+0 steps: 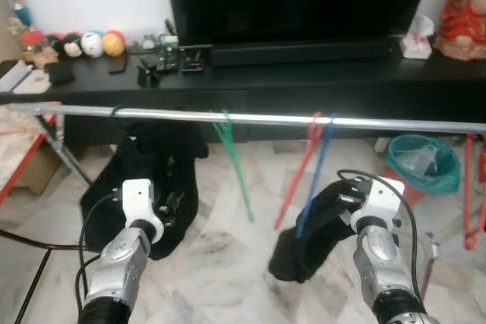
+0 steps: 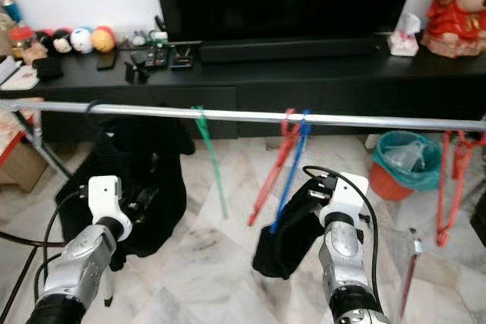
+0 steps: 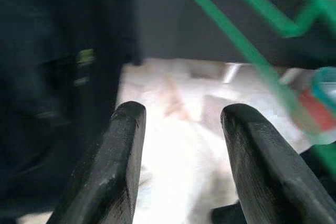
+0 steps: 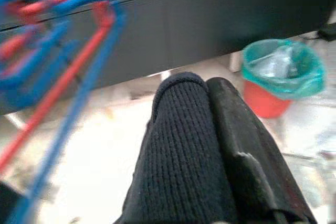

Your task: Hang hanger

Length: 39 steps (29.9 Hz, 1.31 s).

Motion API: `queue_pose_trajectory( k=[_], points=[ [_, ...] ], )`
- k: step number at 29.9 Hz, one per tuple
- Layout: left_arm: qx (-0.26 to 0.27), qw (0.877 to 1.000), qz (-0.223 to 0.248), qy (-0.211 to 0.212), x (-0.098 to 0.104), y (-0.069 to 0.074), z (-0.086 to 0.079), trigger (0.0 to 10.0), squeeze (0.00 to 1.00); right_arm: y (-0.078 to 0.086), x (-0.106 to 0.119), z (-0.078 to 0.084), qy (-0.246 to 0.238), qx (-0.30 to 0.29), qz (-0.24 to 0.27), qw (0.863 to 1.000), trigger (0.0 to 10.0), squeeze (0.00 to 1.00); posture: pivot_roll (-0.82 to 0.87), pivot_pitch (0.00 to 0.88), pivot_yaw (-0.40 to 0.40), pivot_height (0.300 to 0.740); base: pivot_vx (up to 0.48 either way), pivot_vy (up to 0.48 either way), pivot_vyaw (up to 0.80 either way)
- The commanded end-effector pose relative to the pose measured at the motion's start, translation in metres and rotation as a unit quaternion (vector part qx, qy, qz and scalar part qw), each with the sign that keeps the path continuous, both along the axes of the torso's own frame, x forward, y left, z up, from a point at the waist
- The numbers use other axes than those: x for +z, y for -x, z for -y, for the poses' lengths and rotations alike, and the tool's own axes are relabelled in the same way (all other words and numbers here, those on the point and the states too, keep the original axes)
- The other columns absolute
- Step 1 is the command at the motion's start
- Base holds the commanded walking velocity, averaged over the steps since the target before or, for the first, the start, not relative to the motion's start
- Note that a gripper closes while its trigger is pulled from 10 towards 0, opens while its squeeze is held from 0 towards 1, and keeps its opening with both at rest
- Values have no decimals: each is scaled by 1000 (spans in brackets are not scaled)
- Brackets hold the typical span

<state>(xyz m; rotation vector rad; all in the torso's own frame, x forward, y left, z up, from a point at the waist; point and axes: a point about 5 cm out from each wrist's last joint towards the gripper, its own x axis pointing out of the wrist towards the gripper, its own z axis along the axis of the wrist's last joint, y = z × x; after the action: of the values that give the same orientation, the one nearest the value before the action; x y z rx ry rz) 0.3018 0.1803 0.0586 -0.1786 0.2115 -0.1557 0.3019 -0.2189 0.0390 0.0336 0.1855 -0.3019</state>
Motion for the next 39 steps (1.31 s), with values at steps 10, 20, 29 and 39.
queue_pose_trajectory(
  k=[10,20,29,39],
  points=[
    [-3,1000,29,-7,10,-5,-6,10000,0,-4,5,-4,5,6,14,1000,10000,0,-67,0,41,740,0,0,0],
    [-5,999,33,-6,10,-5,-3,10000,0,-3,3,-4,7,10,7,1000,10000,0,-68,0,36,740,0,-336,0],
    [6,999,45,-10,15,-8,-6,10000,0,3,-10,-4,12,29,-33,999,10000,0,-69,0,30,740,0,-226,0],
    [24,997,70,-31,24,-11,-16,10000,0,31,-52,0,13,59,-166,984,10000,0,-65,0,22,740,0,0,0]
  ],
)
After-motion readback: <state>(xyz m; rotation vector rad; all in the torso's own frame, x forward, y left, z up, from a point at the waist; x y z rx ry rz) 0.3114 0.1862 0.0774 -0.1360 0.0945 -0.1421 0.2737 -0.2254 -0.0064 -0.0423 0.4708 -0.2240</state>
